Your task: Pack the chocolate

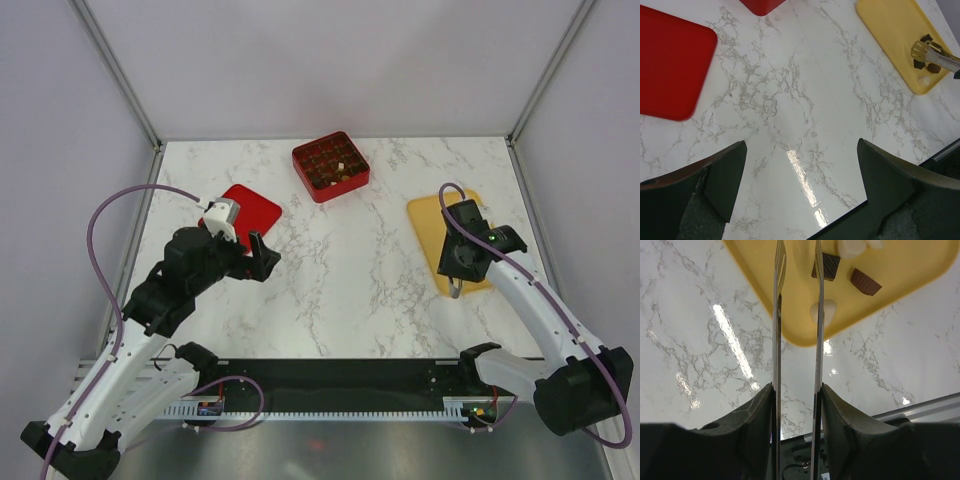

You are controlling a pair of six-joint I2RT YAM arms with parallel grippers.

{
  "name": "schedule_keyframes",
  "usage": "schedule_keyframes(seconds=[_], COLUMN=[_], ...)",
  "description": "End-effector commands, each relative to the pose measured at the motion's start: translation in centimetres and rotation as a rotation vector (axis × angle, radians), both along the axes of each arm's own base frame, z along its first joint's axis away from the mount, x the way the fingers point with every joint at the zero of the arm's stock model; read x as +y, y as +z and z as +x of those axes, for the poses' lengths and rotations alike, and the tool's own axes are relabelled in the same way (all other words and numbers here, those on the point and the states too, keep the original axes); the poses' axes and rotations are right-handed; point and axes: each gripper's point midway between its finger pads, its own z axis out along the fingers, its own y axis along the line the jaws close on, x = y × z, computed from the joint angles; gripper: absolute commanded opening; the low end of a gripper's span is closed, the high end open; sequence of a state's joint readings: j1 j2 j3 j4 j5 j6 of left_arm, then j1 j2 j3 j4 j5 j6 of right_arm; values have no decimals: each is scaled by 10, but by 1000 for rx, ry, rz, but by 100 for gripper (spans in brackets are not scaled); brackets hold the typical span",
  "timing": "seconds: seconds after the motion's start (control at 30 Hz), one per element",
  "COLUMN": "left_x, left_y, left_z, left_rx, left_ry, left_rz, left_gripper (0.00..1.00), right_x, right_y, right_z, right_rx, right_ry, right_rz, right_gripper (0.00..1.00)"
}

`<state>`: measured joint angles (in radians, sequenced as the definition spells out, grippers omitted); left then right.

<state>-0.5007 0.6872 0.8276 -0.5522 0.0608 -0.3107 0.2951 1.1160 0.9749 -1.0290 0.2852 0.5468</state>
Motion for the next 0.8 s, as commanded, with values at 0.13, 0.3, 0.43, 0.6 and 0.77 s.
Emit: schedule_keyframes(seconds=[0.13,0.3,0.43,0.6,0.77], left_x=[-2,-3,-3,-4,-5], left_y=[6,5,5,5,6], left_z=[2,2,3,3,3], left_rx=[-30,-24,-24,-22,-24], left_ry=[-25,-30,-30,-34,-37], left_rz=[11,12,12,11,8], left_gripper=[100,100,100,100,100], right_x=[-9,-11,-11,-15,-21], right_y=[-12,-16,-14,-1,-2], right_z=[-15,-17,-16,-10,-12], right_rx=[30,31,22,-11,0], right_ry=[-46,-69,-70,-77,-120], right_rz=[-7,-10,-8,-26,-46], right_gripper=[48,48,48,48,49])
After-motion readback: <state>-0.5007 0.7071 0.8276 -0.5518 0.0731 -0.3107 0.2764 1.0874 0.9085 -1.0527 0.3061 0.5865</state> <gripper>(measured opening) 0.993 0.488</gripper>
